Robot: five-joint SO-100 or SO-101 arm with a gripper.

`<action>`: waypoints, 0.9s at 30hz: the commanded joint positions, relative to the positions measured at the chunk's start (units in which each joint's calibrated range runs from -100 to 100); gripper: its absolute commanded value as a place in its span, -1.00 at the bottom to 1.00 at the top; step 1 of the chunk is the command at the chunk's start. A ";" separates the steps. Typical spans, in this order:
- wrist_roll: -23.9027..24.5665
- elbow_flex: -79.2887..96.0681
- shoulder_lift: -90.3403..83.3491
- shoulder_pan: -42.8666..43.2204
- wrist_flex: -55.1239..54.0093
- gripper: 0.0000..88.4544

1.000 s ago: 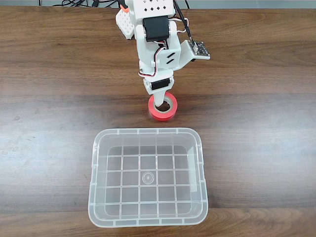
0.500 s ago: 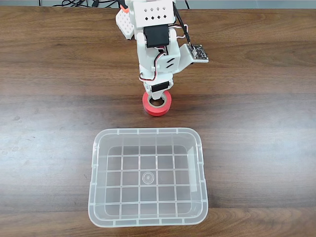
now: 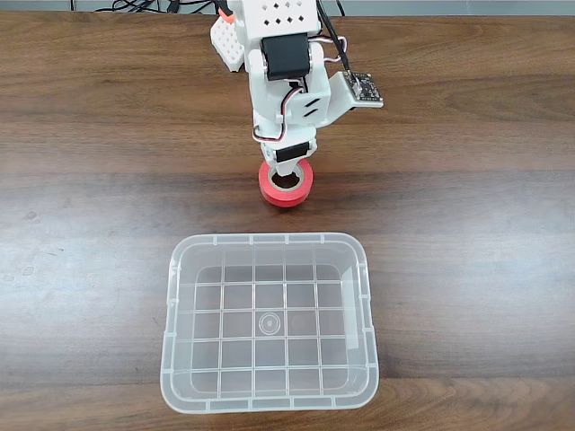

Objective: Grab the tape and place it in the box.

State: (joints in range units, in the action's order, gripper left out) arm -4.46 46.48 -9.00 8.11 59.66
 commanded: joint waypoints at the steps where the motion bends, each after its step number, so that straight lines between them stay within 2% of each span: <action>1: -0.28 -14.81 -14.81 0.23 10.46 -0.94; 7: -0.28 -20.68 -24.47 0.23 17.22 -0.93; 18: -0.34 -23.13 -27.44 -0.58 18.34 -0.93; 23: -0.02 -34.08 -23.90 -3.14 19.62 -0.93; 27: 0.14 -44.07 -14.65 -4.82 19.62 -0.93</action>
State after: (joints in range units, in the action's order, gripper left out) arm -4.41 18.05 -30.85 5.86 79.15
